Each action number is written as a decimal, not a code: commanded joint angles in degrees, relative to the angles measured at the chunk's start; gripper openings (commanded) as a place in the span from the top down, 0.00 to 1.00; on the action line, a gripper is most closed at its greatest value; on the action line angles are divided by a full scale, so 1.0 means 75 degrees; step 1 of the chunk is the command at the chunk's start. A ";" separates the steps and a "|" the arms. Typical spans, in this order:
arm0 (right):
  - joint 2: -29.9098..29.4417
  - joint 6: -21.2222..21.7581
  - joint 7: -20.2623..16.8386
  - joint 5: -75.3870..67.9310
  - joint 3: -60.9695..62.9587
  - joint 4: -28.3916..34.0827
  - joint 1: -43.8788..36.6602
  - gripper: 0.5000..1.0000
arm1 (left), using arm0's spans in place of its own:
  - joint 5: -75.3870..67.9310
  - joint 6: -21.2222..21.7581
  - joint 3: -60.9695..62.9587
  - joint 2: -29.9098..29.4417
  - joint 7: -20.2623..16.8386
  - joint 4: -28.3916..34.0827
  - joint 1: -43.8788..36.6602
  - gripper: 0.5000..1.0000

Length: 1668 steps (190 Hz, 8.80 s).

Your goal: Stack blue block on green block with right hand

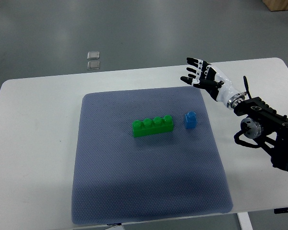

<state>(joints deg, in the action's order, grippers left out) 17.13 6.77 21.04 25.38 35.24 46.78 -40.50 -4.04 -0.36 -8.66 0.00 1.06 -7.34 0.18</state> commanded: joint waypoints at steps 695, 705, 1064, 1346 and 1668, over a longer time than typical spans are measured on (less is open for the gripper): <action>0.1372 -0.1466 -0.0884 0.7187 -0.1991 0.1779 0.0104 0.70 | 0.0000 -0.0011 -0.0005 0.0000 0.0000 -0.0018 0.0000 0.00; 0.1372 -0.1466 -0.0884 0.7257 -0.1991 0.1779 0.0104 0.74 | 0.0000 -0.0011 -0.0005 0.0000 0.0000 -0.0018 0.0000 0.00; 0.0810 -0.2333 -0.0650 0.8277 -0.2308 0.2541 -0.0588 1.00 | 0.0000 -0.0011 -0.0005 0.0000 0.0000 -0.0018 0.0000 0.00; 0.0294 -0.2544 -0.0614 0.8558 -0.2659 0.1955 -0.0553 1.00 | 0.0000 -0.0011 -0.0005 0.0000 0.0000 -0.0018 0.0000 0.00; 0.0165 -0.2696 -0.0579 0.8394 -0.2636 0.1755 -0.0506 0.35 | 0.0000 -0.0011 -0.0005 0.0000 0.0000 -0.0018 0.0000 0.00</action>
<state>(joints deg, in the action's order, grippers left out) 18.37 -13.45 16.65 88.49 15.47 59.93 -44.28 -4.04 -0.44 -8.70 0.00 1.05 -7.47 0.18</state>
